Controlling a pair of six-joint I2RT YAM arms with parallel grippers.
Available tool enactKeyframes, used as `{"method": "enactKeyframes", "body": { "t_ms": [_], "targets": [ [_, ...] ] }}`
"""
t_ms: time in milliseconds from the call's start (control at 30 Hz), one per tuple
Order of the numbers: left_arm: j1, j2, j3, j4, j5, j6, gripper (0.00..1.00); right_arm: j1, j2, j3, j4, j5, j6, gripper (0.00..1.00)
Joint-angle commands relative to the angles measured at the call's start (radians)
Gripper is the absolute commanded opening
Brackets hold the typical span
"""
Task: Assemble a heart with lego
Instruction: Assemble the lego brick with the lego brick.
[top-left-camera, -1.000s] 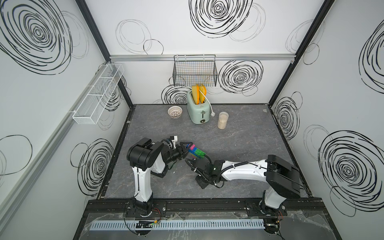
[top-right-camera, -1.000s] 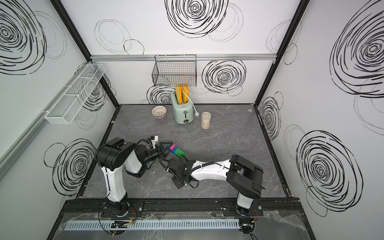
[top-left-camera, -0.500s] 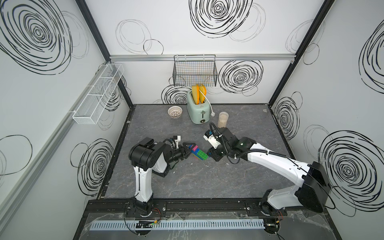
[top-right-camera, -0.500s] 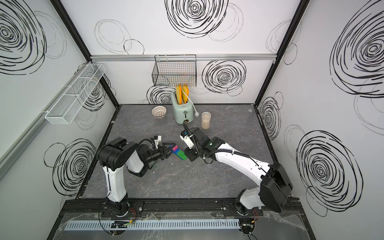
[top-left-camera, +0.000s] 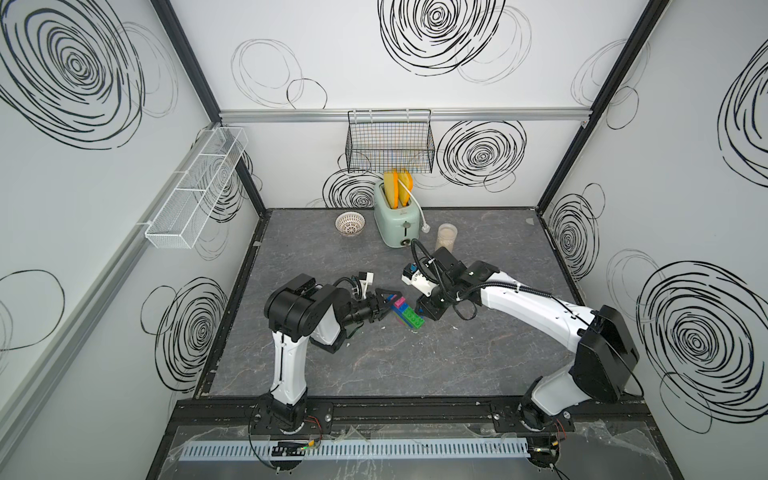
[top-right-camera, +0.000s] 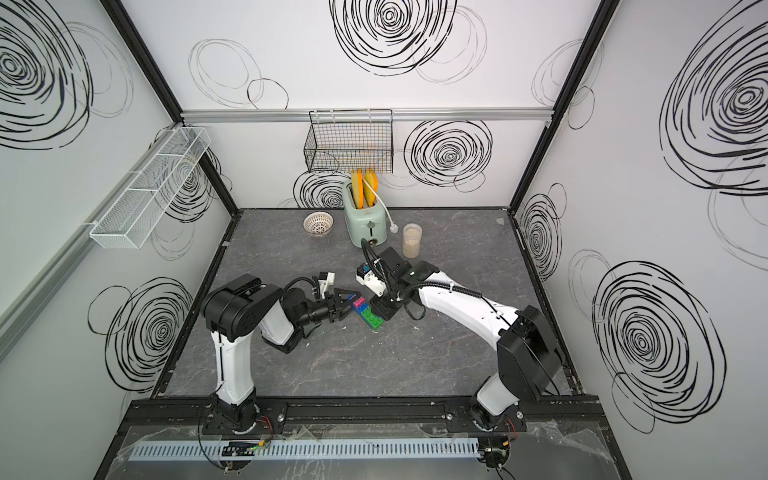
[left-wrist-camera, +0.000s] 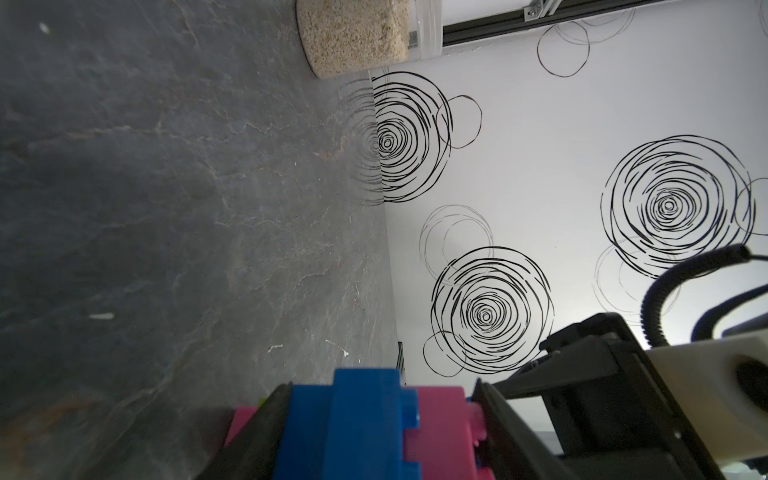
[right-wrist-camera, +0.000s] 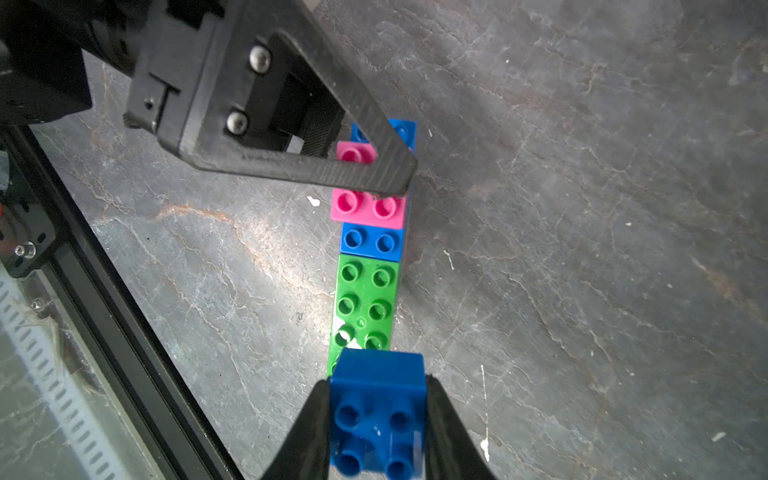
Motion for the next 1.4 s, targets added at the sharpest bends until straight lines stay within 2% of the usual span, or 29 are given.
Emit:
{"method": "enactKeyframes", "body": {
  "t_ms": [0, 333, 1033, 1367],
  "targets": [
    [-0.004, 0.016, 0.012, 0.230, 0.022, 0.006, 0.58, 0.007, 0.026, 0.032, -0.041, -0.002, -0.031, 0.24],
    [-0.004, 0.009, 0.009, 0.229, 0.023, 0.004, 0.58, 0.053, 0.093, 0.060, -0.049, 0.051, -0.031, 0.24],
    [0.004, 0.008, 0.005, 0.229, 0.017, 0.002, 0.58, 0.083, 0.147, 0.063, -0.008, 0.047, 0.019, 0.24],
    [0.007, 0.002, 0.003, 0.230, 0.017, 0.002, 0.58, 0.085, 0.180, 0.048, -0.013, 0.065, 0.002, 0.24]
  ]
}}
